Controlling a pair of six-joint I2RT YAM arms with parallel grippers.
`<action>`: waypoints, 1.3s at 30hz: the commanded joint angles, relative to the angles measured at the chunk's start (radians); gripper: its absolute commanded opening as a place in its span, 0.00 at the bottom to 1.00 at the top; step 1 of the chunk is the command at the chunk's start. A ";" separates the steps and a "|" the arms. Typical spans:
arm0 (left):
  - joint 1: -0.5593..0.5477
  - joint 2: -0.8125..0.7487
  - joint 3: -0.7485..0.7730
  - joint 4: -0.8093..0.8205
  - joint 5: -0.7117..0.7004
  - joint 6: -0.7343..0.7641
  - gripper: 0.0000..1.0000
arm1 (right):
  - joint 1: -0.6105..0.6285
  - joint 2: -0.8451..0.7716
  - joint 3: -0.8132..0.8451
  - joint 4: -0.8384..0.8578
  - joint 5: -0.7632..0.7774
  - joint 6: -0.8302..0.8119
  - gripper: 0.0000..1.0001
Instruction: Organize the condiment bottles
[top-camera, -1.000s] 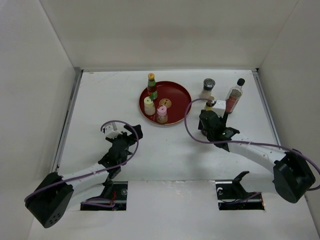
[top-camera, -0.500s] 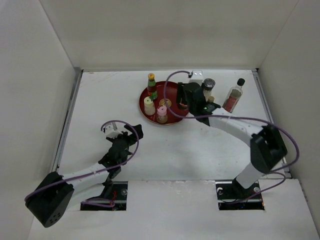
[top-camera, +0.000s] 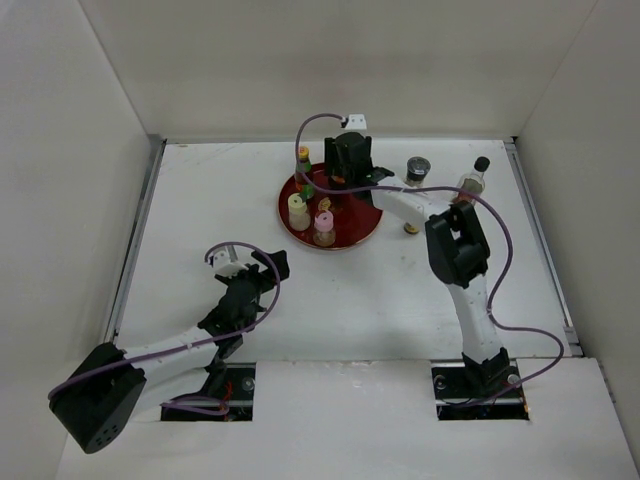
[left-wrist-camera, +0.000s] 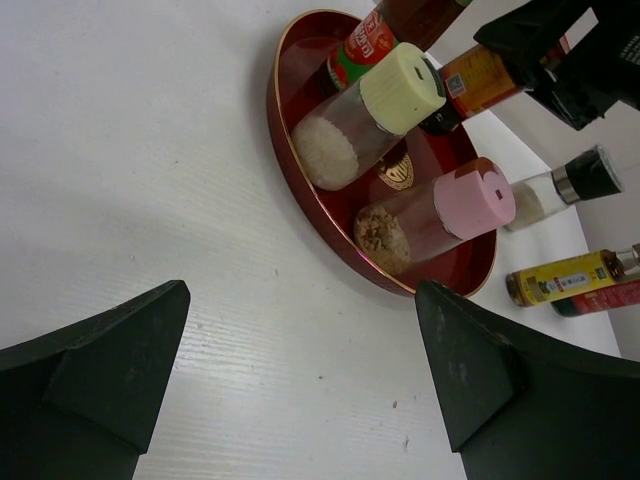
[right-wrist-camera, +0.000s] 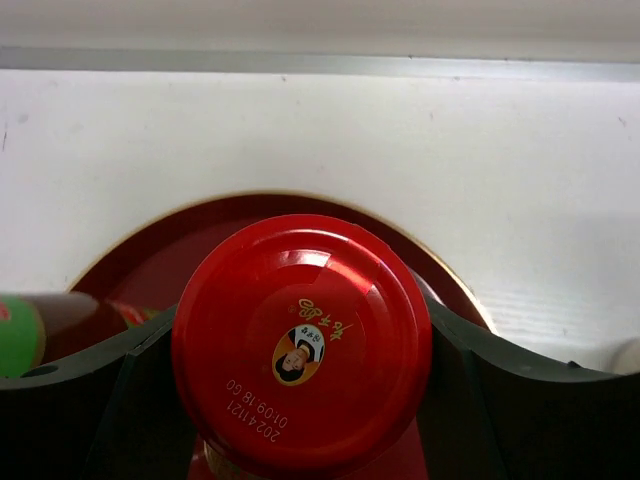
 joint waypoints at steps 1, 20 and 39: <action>-0.007 -0.016 0.022 0.050 -0.021 0.002 1.00 | -0.012 0.006 0.156 0.104 -0.011 -0.012 0.58; 0.002 -0.030 0.022 0.047 -0.014 0.002 1.00 | -0.014 -0.179 -0.001 0.121 -0.074 0.101 0.97; 0.000 0.024 0.032 0.065 0.005 0.002 1.00 | -0.179 -0.849 -0.793 0.101 0.070 0.043 0.88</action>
